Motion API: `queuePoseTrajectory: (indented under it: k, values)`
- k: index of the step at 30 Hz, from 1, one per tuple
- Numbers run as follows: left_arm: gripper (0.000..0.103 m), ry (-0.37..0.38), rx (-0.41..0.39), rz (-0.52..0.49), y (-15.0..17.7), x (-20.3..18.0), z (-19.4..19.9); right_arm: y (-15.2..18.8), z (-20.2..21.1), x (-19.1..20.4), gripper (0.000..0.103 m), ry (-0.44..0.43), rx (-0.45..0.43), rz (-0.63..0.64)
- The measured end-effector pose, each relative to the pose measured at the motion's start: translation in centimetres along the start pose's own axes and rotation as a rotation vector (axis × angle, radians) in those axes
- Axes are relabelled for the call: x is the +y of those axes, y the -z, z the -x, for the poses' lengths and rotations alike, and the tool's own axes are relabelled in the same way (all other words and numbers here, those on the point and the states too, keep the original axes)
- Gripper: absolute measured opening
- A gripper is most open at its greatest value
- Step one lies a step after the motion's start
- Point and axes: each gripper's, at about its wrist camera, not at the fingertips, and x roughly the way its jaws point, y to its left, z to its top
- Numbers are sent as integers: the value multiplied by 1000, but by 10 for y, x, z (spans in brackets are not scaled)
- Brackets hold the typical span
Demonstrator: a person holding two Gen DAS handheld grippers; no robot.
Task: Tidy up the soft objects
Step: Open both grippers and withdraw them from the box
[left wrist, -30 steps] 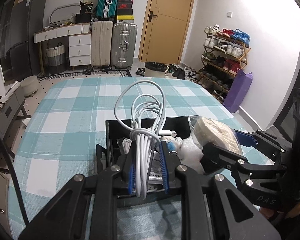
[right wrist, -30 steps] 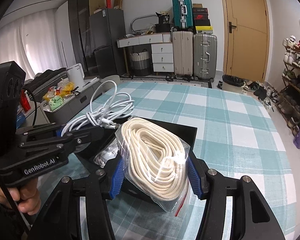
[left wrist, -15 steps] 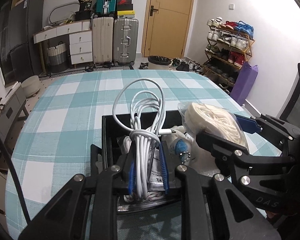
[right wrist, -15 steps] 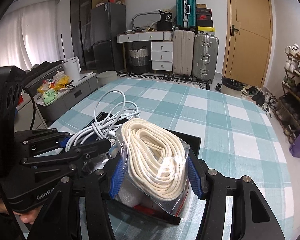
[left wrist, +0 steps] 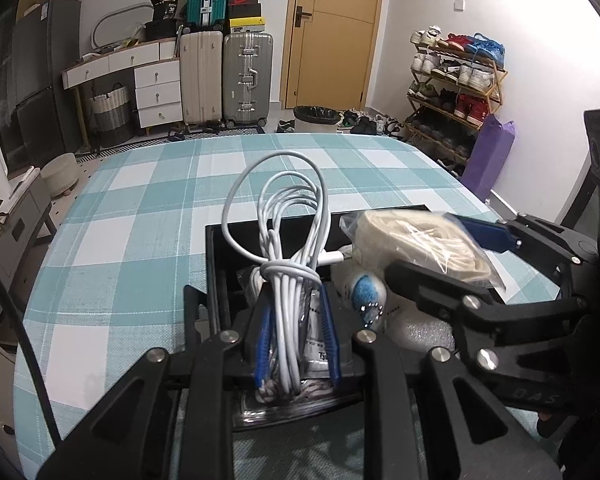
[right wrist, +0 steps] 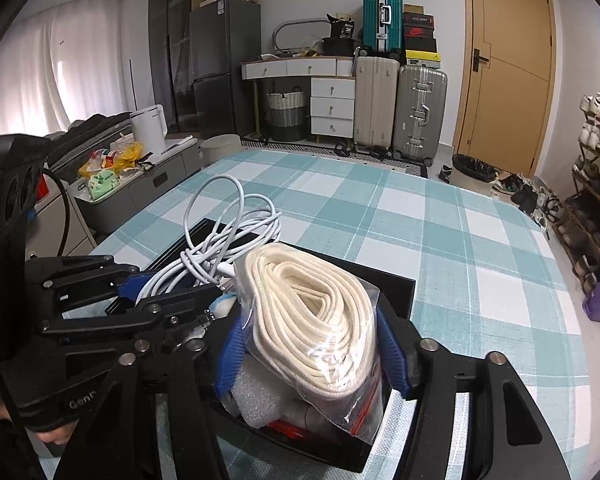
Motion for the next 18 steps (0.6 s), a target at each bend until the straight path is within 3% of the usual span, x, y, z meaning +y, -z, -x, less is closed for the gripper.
queuePoseTrajectory:
  k: [4, 8, 10, 15, 18]
  values:
    - [52, 19, -25, 8, 1, 4, 14, 3, 12, -6, 90, 8, -37, -10]
    - [61, 20, -43, -5, 2, 4, 29, 8, 26, -11, 99, 5, -53, -13]
    - [91, 1, -53, -11, 5, 3, 36, 11, 32, -12, 102, 3, -58, -11]
    - [103, -30, -109, -7, 15, 5, 56, 23, 53, -10, 102, -17, -100, -16]
    - [103, -66, -141, -4, 22, 5, 64, 30, 63, -8, 102, -27, -128, -26]
